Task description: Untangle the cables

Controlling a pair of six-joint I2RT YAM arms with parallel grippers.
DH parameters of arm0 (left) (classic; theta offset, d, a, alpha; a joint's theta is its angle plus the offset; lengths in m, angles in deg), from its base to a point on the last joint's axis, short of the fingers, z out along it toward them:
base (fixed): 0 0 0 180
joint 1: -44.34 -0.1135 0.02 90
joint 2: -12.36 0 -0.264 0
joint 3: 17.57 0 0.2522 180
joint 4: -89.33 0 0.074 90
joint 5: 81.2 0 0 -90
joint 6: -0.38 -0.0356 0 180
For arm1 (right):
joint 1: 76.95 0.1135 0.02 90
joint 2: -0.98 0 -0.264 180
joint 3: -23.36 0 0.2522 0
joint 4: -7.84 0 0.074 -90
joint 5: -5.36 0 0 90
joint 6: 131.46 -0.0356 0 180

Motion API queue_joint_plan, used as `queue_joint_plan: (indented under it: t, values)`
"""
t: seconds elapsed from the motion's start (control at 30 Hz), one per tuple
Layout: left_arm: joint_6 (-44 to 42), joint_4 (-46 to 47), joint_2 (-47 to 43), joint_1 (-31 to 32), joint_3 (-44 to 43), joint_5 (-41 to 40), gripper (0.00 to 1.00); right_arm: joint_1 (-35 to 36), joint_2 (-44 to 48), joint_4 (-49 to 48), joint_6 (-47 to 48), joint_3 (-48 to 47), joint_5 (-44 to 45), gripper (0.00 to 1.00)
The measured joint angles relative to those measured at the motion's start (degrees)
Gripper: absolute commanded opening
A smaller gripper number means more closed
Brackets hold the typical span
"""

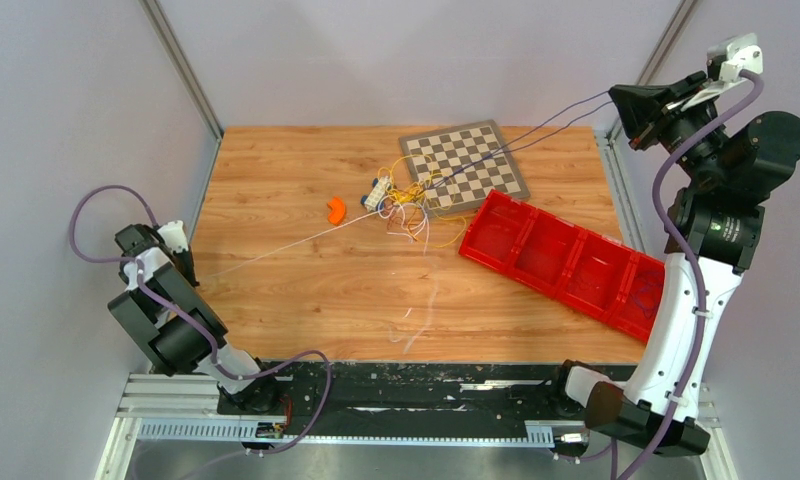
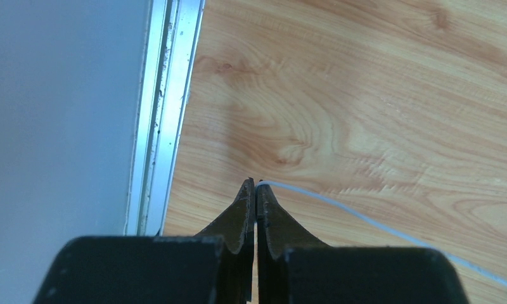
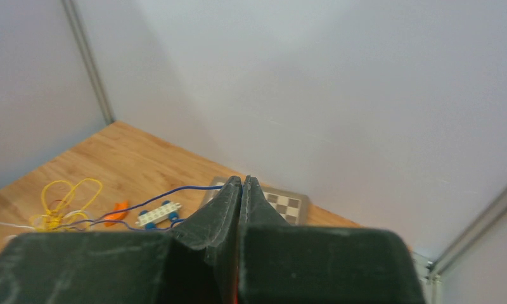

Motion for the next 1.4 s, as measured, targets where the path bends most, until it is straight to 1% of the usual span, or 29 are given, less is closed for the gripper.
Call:
queue_joint_plan:
  t: [0.07,0.13,0.23,0.27,0.37,0.43,0.47,0.5,0.53,0.57,0.6,0.63,0.67,0.73,0.8,0.87,0.97,1.07,1.2,1.27,1.4]
  values:
    - [-0.83,-0.07,-1.62,-0.17,0.44,3.45,0.00,2.47,0.04,-1.25,-3.19,1.79,-2.54,0.00]
    - [-1.44,-0.66,-4.83,-0.20,1.27,7.54,0.00,7.34,0.59,-1.77,-5.22,5.03,-3.82,0.00]
    - [-3.45,-2.99,-12.04,0.66,1.64,15.85,0.00,19.45,0.90,-0.96,-6.93,9.92,-4.59,0.00]
    - [-4.31,-3.91,-14.95,1.27,1.62,18.62,0.00,24.74,0.57,-0.17,-7.23,10.99,-4.59,0.00]
    - [-6.43,-6.19,-21.22,3.28,1.60,24.59,0.00,33.97,-0.66,0.46,-7.39,11.13,-4.79,0.00]
    - [-6.86,-7.39,-24.55,4.55,1.55,27.67,0.00,37.31,-1.60,0.55,-7.39,9.70,-4.81,0.00]
    - [-6.95,-8.07,-25.49,5.16,1.31,28.94,0.02,38.77,-2.36,0.48,-7.43,8.35,-4.76,0.00]
    - [-7.30,-8.74,-25.75,5.51,0.79,29.79,0.13,39.39,-3.15,0.17,-7.58,7.04,-4.70,0.00]
    - [-7.76,-9.11,-25.31,5.60,0.31,30.10,0.44,41.27,-3.89,-0.37,-7.74,5.81,-4.55,0.00]
    - [-8.81,-9.81,-24.55,5.88,-0.26,30.05,0.53,42.40,-4.59,-1.09,-7.98,4.85,-4.48,0.00]
    - [-10.38,-11.34,-22.97,6.38,-1.33,29.86,0.69,43.41,-5.22,-1.73,-8.24,4.17,-4.31,0.00]
    - [-12.09,-12.83,-21.40,6.67,-2.38,30.10,0.77,44.50,-5.90,-2.56,-8.72,3.61,-4.22,0.00]
    - [-13.99,-14.75,-19.85,6.97,-3.34,31.04,0.94,45.27,-6.51,-3.15,-9.09,3.23,-4.15,0.00]
    - [-18.53,-18.73,-18.86,7.30,-4.09,34.75,0.99,46.25,-7.89,-4.15,-9.79,2.67,-3.72,0.00]
    - [-22.99,-22.47,-20.59,8.02,-3.58,40.00,1.00,46.49,-9.40,-4.83,-10.05,2.16,-2.54,0.00]
    - [-27.15,-24.04,-25.46,10.84,-1.42,44.39,1.00,46.51,-10.69,-5.03,-10.10,2.10,-0.76,0.00]
    - [-31.69,-24.26,-35.60,19.69,4.24,48.61,1.00,46.51,-12.07,-5.16,-9.60,2.32,1.70,0.00]
    - [-32.52,-23.08,-42.53,30.03,10.29,50.14,0.98,46.51,-12.24,-5.70,-7.91,4.68,3.52,0.00]
    - [-32.83,-20.96,-43.23,40.52,15.26,49.07,0.91,46.53,-14.71,-6.45,-4.68,8.63,5.14,0.00]
    - [-32.72,-19.69,-42.58,44.22,16.96,48.02,0.89,46.69,-18.32,-6.84,-3.32,9.66,5.31,0.00]
    - [-32.26,-17.49,-41.44,46.34,17.84,46.14,0.86,47.76,-28.68,-6.93,-0.66,9.90,5.86,0.00]
